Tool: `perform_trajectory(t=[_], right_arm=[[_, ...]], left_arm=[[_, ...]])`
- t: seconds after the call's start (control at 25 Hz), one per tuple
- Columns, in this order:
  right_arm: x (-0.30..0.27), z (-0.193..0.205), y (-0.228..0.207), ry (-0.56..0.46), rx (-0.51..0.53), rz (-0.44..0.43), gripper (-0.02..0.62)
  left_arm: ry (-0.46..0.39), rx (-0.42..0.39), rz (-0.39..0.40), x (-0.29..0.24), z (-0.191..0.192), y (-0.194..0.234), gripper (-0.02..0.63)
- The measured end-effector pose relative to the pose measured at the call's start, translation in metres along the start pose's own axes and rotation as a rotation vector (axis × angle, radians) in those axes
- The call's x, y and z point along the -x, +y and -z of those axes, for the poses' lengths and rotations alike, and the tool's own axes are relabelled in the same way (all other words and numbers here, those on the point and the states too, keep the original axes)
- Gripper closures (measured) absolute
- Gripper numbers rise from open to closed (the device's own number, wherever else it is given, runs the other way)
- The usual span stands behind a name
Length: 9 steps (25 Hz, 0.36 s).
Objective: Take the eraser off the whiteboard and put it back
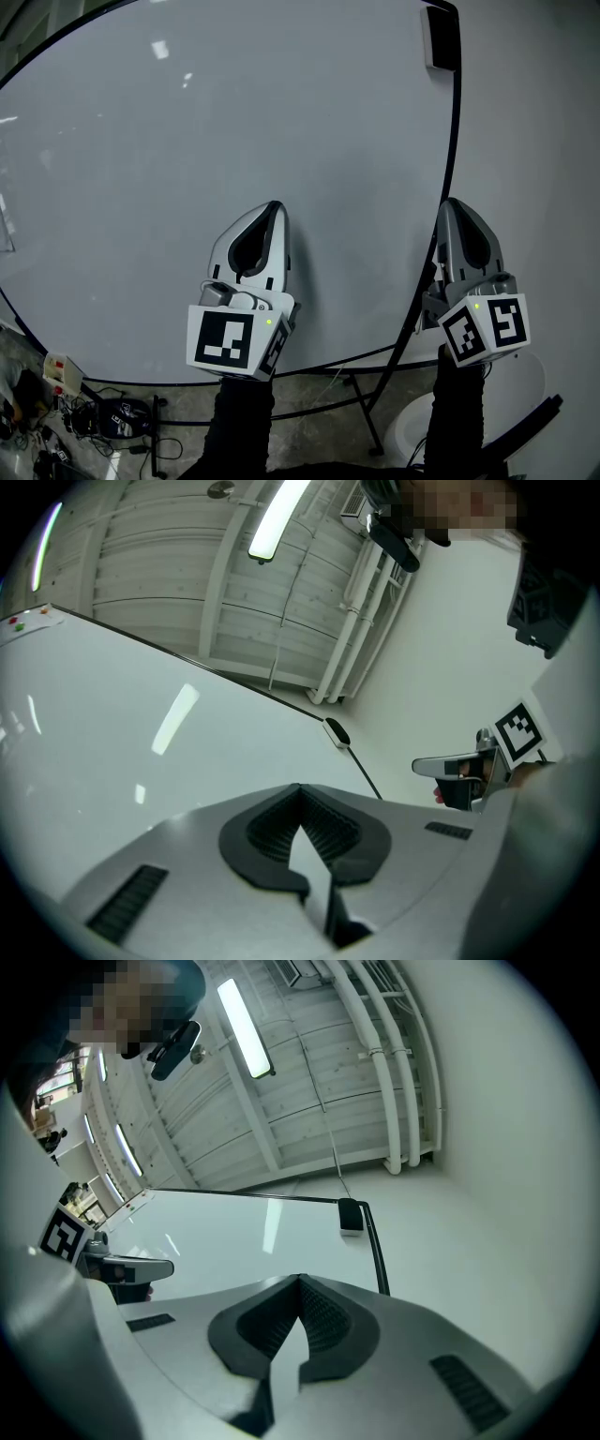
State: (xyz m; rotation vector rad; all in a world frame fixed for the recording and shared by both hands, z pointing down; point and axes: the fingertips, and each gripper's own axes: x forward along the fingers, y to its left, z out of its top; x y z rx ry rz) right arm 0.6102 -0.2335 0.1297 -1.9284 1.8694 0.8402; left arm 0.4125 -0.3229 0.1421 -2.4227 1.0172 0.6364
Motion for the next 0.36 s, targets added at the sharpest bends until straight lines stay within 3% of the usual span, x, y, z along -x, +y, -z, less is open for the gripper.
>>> perform_trajectory(t=[0.36], right_arm=[[-0.0077, 0.0111, 0.0048, 0.017, -0.002, -0.008, 0.589]], left_arm=[[-0.019, 0.006, 0.026, -0.0031, 0.0007, -0.0016, 0.600]])
